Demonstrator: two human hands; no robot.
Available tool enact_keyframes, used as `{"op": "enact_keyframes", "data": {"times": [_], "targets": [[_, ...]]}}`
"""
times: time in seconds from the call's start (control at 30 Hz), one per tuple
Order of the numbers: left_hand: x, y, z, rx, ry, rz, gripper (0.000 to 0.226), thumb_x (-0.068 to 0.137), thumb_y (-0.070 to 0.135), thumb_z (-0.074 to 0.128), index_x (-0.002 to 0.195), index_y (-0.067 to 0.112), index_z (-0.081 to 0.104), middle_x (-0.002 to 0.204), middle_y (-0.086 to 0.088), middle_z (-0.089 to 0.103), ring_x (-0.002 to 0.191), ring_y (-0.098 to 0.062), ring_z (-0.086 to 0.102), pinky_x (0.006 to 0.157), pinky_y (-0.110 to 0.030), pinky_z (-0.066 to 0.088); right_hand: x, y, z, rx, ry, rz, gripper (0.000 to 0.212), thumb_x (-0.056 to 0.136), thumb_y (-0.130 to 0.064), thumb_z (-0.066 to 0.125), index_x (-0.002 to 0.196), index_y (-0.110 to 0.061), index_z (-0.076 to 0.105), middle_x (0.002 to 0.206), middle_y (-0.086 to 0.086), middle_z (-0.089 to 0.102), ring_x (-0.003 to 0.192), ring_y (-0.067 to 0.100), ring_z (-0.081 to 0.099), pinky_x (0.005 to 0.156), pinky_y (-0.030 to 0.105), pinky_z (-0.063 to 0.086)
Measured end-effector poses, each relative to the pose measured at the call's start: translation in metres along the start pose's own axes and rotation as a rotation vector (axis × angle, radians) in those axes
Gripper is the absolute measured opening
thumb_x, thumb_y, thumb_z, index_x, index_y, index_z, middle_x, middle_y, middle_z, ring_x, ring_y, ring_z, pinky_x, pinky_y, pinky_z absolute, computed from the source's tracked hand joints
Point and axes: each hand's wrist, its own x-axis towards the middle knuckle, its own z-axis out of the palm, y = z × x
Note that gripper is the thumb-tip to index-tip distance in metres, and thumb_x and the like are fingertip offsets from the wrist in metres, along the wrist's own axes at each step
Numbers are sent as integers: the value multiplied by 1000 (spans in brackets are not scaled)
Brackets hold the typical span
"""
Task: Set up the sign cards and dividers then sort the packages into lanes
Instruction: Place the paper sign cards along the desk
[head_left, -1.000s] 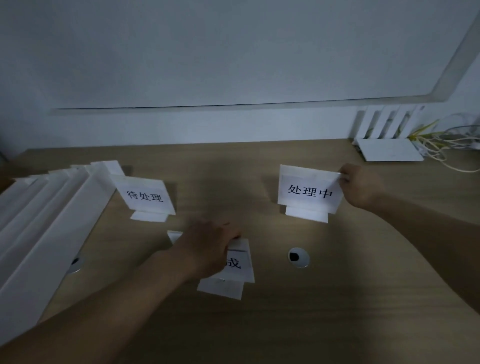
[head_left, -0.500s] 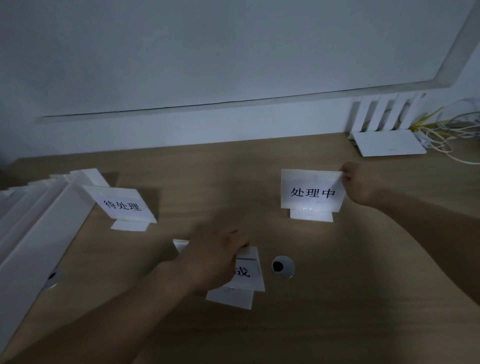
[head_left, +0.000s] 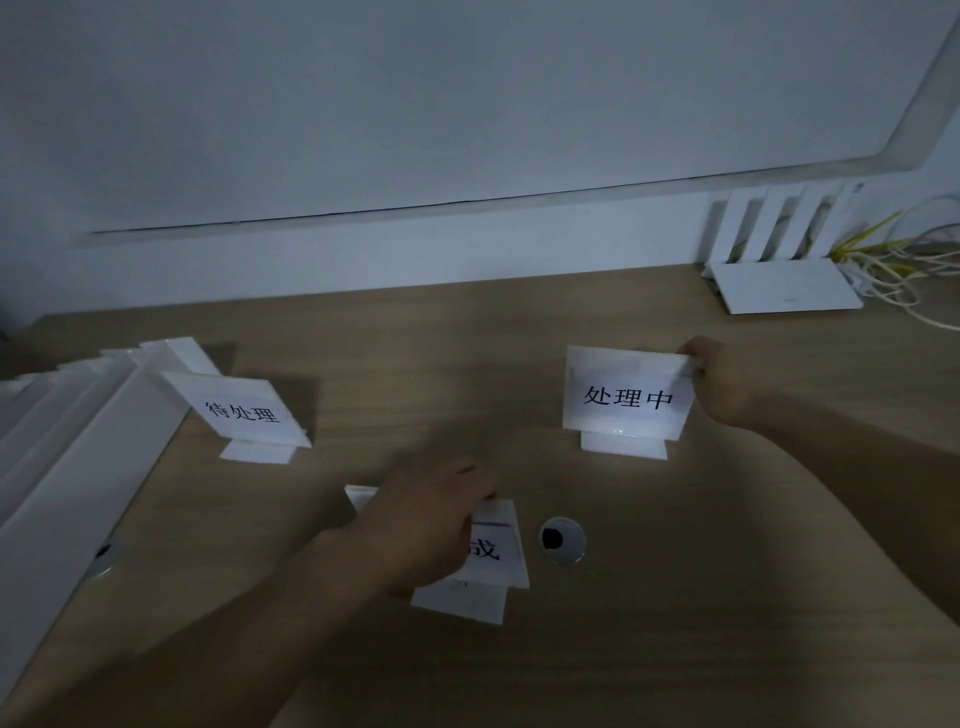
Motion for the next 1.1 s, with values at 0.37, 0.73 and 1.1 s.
{"op": "enact_keyframes", "data": {"times": [0.37, 0.73, 1.1], "targets": [[-7, 5, 3, -25, 31, 9, 26, 92, 17, 54, 117, 27, 54, 115, 7, 55, 100, -16, 54, 90, -40, 47, -10, -3, -5, 34, 28, 35, 39, 101, -2, 42, 139, -2, 51, 122, 27, 62, 103, 41, 62, 92, 43, 49], [-7, 10, 1, -17, 47, 16, 26, 93, 18, 52, 117, 26, 54, 115, 5, 55, 102, -19, 54, 88, -41, 47, -9, -11, -7, -10, 39, 19, 27, 100, -2, 46, 118, -2, 66, 109, 22, 70, 92, 33, 62, 79, 35, 47], [-11, 9, -2, -39, 73, 14, 23, 92, 16, 51, 112, 26, 55, 111, 6, 55, 98, -19, 55, 84, -41, 47, -8, -17, -10, -38, 53, 37, 35, 100, -4, 49, 133, -3, 61, 129, 23, 64, 116, 40, 60, 96, 41, 47]]}}
